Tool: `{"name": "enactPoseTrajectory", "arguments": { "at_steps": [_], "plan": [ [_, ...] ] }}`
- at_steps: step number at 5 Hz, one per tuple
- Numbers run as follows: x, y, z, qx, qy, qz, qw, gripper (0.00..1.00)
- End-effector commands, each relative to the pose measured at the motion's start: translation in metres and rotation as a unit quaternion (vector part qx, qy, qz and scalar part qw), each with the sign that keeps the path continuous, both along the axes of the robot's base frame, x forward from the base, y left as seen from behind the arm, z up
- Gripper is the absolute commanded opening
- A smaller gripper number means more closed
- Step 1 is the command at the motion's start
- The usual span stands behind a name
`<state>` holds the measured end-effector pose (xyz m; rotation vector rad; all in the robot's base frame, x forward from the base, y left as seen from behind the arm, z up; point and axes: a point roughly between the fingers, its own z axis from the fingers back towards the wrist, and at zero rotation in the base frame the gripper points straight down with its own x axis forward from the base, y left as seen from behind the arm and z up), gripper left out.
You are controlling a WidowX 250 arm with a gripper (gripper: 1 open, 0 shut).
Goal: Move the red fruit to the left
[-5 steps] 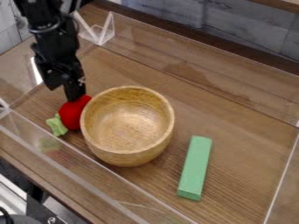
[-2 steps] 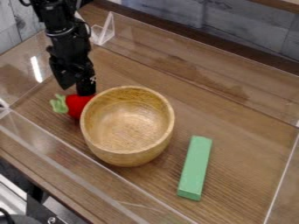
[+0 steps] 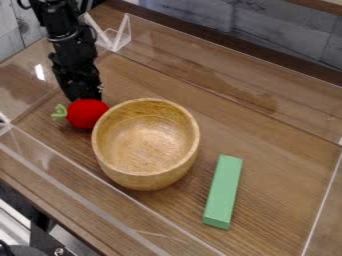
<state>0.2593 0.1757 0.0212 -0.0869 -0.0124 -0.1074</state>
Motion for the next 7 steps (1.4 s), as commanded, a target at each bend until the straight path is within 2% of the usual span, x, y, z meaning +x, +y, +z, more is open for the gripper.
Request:
{"name": "enactPoseTrajectory", "arguments": {
  "at_steps": [1, 2, 3, 4, 5, 6, 7],
  "plan": [
    [0.004, 0.013, 0.008, 0.007, -0.012, -0.004, 0.9999, 1.00],
    [0.006, 0.020, 0.007, 0.002, -0.011, -0.006, 0.9999, 0.00],
    [0.006, 0.017, 0.006, -0.002, -0.009, -0.006, 0.9999, 0.00],
    [0.007, 0.015, 0.006, -0.007, -0.006, -0.007, 0.9999, 1.00],
    [0.004, 0.019, 0.007, -0.011, -0.003, 0.000, 0.9999, 0.00],
    [0.000, 0.022, 0.007, -0.015, -0.001, 0.006, 0.9999, 0.00],
    [-0.004, 0.023, 0.009, -0.019, 0.003, -0.022, 0.9996, 1.00]
  ]
}}
